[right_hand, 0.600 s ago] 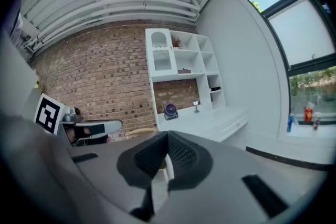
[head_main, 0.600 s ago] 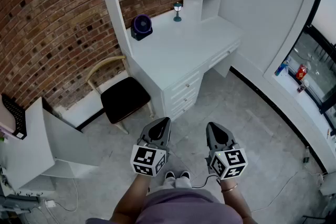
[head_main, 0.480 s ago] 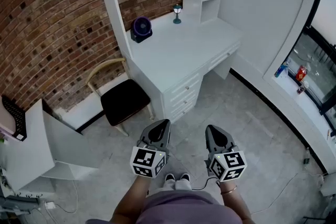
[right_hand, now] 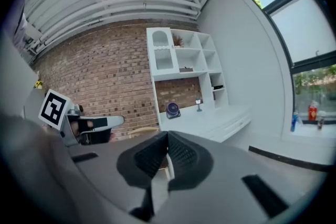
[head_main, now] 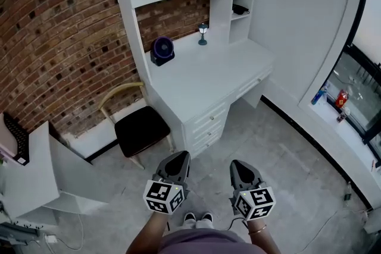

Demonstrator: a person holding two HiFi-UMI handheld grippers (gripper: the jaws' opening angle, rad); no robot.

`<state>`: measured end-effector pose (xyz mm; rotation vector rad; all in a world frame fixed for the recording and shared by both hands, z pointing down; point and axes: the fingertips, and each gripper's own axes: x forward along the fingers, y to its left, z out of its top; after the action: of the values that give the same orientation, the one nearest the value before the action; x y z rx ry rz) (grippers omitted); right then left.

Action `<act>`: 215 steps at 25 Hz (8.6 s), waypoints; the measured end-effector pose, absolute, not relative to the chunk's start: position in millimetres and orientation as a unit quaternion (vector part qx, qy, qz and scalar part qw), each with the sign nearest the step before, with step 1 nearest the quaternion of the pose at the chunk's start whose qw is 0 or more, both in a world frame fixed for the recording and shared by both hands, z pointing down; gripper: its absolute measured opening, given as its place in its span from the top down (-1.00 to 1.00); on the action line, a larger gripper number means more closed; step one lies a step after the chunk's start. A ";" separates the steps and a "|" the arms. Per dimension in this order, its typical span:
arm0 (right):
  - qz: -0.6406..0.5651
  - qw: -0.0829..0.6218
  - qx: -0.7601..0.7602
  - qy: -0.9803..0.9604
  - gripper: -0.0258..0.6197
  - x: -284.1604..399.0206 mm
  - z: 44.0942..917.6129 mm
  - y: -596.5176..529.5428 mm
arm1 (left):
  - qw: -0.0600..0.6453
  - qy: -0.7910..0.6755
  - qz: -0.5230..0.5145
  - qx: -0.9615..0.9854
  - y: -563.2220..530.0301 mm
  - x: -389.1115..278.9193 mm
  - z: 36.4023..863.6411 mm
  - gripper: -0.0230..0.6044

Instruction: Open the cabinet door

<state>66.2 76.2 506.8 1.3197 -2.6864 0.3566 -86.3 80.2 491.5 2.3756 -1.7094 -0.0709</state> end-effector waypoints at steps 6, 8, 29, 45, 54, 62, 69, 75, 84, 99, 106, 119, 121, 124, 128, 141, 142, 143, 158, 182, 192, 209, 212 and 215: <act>0.115 0.053 0.436 -0.891 0.82 72.3 501.6 65.3 | 0.097 -0.583 -0.021 0.806 73.3 -79.9 486.1 0.80; 0.116 0.049 0.433 -0.893 0.75 75.0 500.4 62.0 | 0.092 -0.585 -0.018 0.806 70.9 -76.4 484.9 0.71; 0.128 0.020 0.407 -0.904 0.45 78.4 498.6 -0.1 | 0.044 -0.596 0.019 0.802 17.8 -74.2 480.9 0.48; 0.061 -0.013 0.399 -0.915 0.46 -16.4 432.3 -203.4 | -0.022 -0.606 0.013 0.795 -186.4 -184.6 425.9 0.47; 0.018 -0.048 0.387 -0.921 0.46 -60.0 371.6 -286.3 | -0.107 -0.589 -0.003 0.801 -276.8 -214.1 346.3 0.47; -0.027 -0.077 0.353 -0.932 0.46 -95.5 311.1 -344.8 | -0.176 -0.589 -0.026 0.788 -337.5 -223.5 276.0 0.47; -0.069 -0.107 0.306 -0.943 0.46 -118.2 253.4 -402.1 | -0.257 -0.608 -0.014 0.751 -388.1 -227.8 201.7 0.47; -0.086 -0.133 0.263 -0.952 0.46 -135.0 213.5 -448.6 | -0.308 -0.634 0.003 0.710 -429.5 -231.2 143.8 0.47; -0.126 -0.157 0.202 -0.959 0.45 -170.9 163.6 -490.1 | -0.367 -0.673 0.034 0.642 -477.6 -241.4 65.4 0.46; -0.162 -0.210 0.155 -0.951 0.45 -207.4 92.8 -527.3 | -0.440 -0.720 0.147 0.516 -545.0 -244.5 -44.6 0.43; -0.166 -0.225 0.147 -0.949 0.45 -209.3 78.3 -535.8 | -0.451 -0.733 0.171 0.480 -561.6 -244.3 -78.1 0.43; -0.149 -0.225 0.143 -0.952 0.45 -203.5 84.9 -558.4 | -0.439 -0.749 0.212 0.448 -585.0 -250.3 -87.8 0.46; -0.146 -0.221 0.142 -0.954 0.45 -204.8 88.4 -559.9 | -0.438 -0.752 0.207 0.448 -583.8 -251.2 -89.1 0.48; -0.141 -0.215 0.140 -0.956 0.45 -206.0 93.8 -561.5 | -0.437 -0.756 0.195 0.446 -579.4 -252.9 -92.1 0.65; -0.133 -0.208 0.138 -0.959 0.44 -206.9 99.7 -563.0 | -0.435 -0.759 0.200 0.441 -576.8 -252.5 -92.1 0.66; -0.075 -0.185 0.089 -0.976 0.19 -223.2 114.9 -563.3 | -0.449 -0.747 0.181 0.456 -552.7 -232.1 -91.9 0.69; -0.060 -0.182 0.080 -0.978 0.18 -225.1 117.3 -563.5 | -0.450 -0.745 0.180 0.458 -550.2 -229.7 -92.2 0.69; -0.045 -0.181 0.071 -0.980 0.17 -226.9 119.8 -563.6 | -0.452 -0.743 0.179 0.461 -547.4 -227.4 -92.2 0.69; -0.034 -0.187 0.034 -0.981 0.37 -224.9 127.4 -537.6 | -0.467 -0.723 0.137 0.490 -514.8 -208.3 -92.2 0.70; -0.069 -0.204 0.108 -0.971 0.56 -170.4 126.8 -428.2 | -0.480 -0.676 0.055 0.557 -402.3 -171.7 -93.1 0.68; -0.087 -0.196 0.126 -0.969 0.63 -163.8 126.0 -373.1 | -0.470 -0.667 0.015 0.578 -349.7 -172.8 -93.9 0.66; -0.148 -0.186 0.147 -0.960 0.64 -174.0 124.8 -298.4 | -0.464 -0.657 -0.009 0.593 -282.0 -188.2 -95.7 0.65; -0.161 -0.185 0.149 -0.958 0.63 -178.0 125.8 -285.5 | -0.466 -0.656 -0.009 0.593 -270.3 -192.4 -94.7 0.65; -0.174 -0.187 0.148 -0.955 0.62 -182.7 125.9 -273.7 | -0.468 -0.657 -0.005 0.592 -259.4 -197.0 -94.7 0.65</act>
<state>-182.7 -273.7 125.9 0.5309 -3.4221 -0.6226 -197.0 -259.4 -94.7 2.7545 -3.0565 -0.0250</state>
